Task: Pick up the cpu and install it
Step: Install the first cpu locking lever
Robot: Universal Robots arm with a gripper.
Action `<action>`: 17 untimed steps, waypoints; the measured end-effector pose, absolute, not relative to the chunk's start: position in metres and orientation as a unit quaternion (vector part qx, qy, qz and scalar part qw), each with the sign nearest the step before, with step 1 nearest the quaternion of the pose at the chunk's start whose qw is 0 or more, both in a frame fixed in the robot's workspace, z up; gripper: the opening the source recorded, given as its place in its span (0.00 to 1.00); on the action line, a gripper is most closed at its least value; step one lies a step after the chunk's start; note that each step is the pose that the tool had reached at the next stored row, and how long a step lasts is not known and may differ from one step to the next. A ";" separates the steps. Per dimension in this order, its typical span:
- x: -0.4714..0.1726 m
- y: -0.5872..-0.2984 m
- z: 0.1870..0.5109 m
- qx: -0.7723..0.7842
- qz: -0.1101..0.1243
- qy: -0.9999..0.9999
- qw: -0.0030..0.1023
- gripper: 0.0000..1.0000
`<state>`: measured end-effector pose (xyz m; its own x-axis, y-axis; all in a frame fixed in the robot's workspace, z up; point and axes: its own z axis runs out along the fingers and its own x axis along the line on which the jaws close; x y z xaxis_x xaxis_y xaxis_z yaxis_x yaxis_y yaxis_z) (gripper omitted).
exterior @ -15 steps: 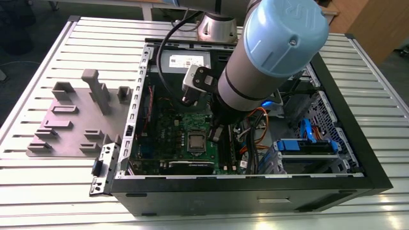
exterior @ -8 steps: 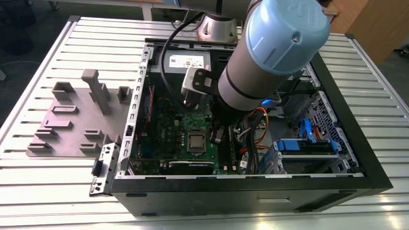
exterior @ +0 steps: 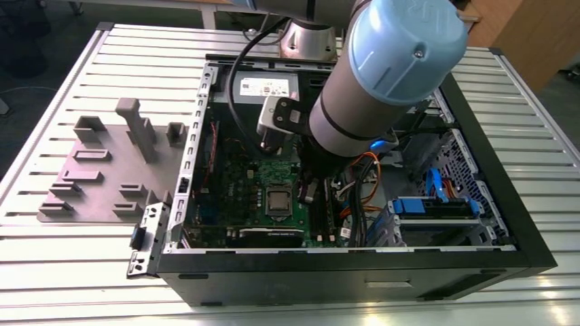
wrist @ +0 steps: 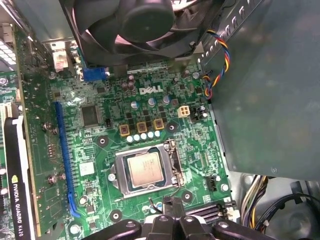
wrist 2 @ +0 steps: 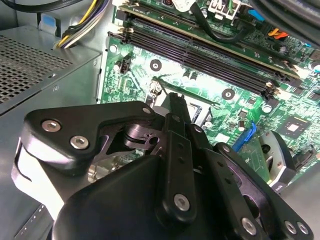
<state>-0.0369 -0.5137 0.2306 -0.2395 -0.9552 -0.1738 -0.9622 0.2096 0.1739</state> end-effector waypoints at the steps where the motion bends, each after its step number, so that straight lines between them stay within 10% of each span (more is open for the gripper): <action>1: -0.037 -0.513 0.231 -0.617 0.121 0.778 0.014 0.11; 17: -0.044 -0.509 0.231 -0.636 0.097 0.765 0.007 0.11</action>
<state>-0.0438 -0.5087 0.2313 -0.1905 -0.9725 -0.1344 -0.9752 0.1717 0.1396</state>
